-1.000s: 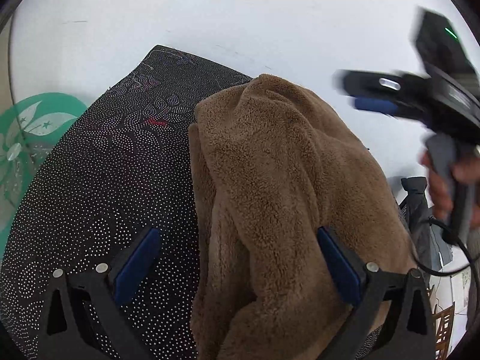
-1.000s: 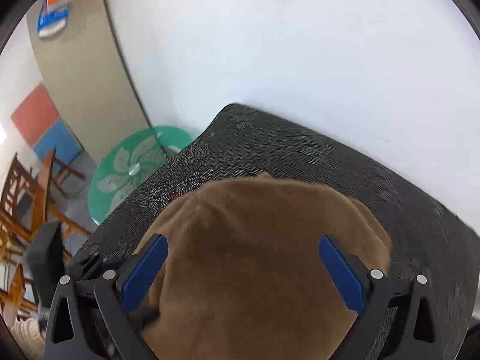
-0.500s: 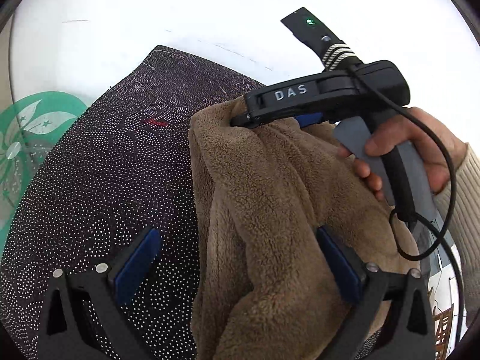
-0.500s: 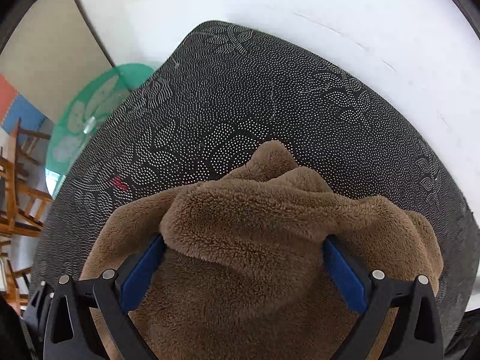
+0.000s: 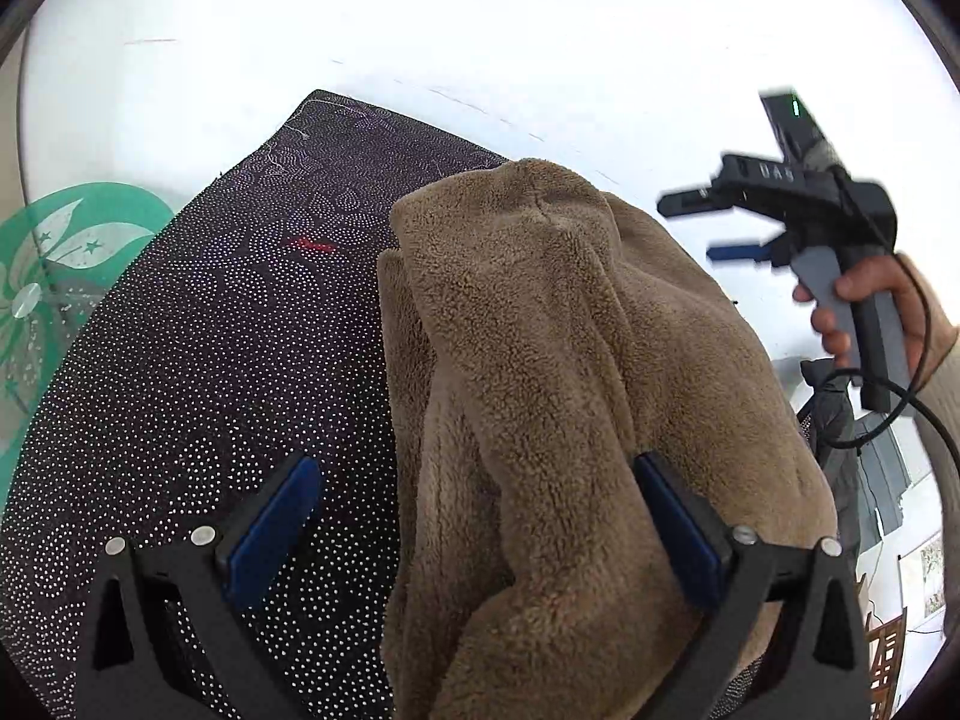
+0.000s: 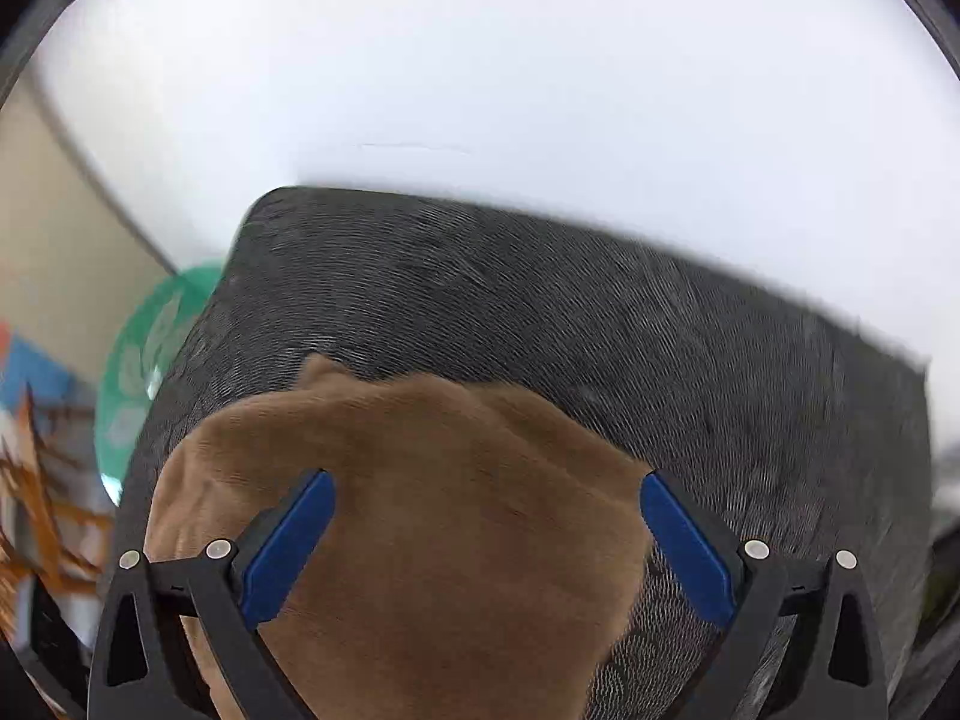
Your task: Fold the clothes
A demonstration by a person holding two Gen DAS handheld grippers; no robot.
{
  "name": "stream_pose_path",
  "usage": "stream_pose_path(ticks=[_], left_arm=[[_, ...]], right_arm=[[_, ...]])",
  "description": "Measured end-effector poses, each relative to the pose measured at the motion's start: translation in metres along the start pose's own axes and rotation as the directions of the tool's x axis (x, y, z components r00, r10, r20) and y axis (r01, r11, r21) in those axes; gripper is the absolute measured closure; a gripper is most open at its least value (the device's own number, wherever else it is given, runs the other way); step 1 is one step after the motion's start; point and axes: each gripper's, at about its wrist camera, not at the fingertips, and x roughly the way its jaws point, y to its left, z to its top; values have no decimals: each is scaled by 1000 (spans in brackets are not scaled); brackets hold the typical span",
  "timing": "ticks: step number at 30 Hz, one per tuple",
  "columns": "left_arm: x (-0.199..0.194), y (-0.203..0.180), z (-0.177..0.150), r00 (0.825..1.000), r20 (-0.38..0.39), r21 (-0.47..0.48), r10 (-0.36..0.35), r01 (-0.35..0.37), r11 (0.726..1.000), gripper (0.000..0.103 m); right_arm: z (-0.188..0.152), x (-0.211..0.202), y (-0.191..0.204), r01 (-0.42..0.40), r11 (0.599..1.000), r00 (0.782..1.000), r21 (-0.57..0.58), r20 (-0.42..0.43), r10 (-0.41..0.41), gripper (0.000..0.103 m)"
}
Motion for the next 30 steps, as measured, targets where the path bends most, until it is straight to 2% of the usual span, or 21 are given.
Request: stream_pose_path(ticks=[2,4,8,18,20,24,28,30], left_arm=[[1,0,0,1000,0,-1,-1,1,1000,0],[2,0,1,1000,1,-2,-2,2,1000,0],[2,0,1,1000,2,-3,-3,3,1000,0],[7,5,5,1000,2,-6,-6,6,1000,0],[8,5,5,1000,2,-6,-6,6,1000,0],[8,5,5,1000,2,-5,-4,4,1000,0],[8,4,4,1000,2,-5,-3,3,1000,0],[8,4,4,1000,2,-5,-3,3,1000,0]], right_arm=[[-10,9,-16,-98,993,995,64,-19,100,0],[-15,21,-18,-154,985,987,83,-31,157,0],[-12,41,-14,-126,991,989,54,-65,129,0],[-15,36,-22,-105,994,994,24,-16,105,0],[-20,19,-21,-120,993,992,9,33,119,0],[-58,-43,-9,-220,969,961,-111,147,235,0],[-123,-82,3,-269,928,937,-258,153,314,0],[-150,-81,13,-243,921,939,-303,165,302,0]])
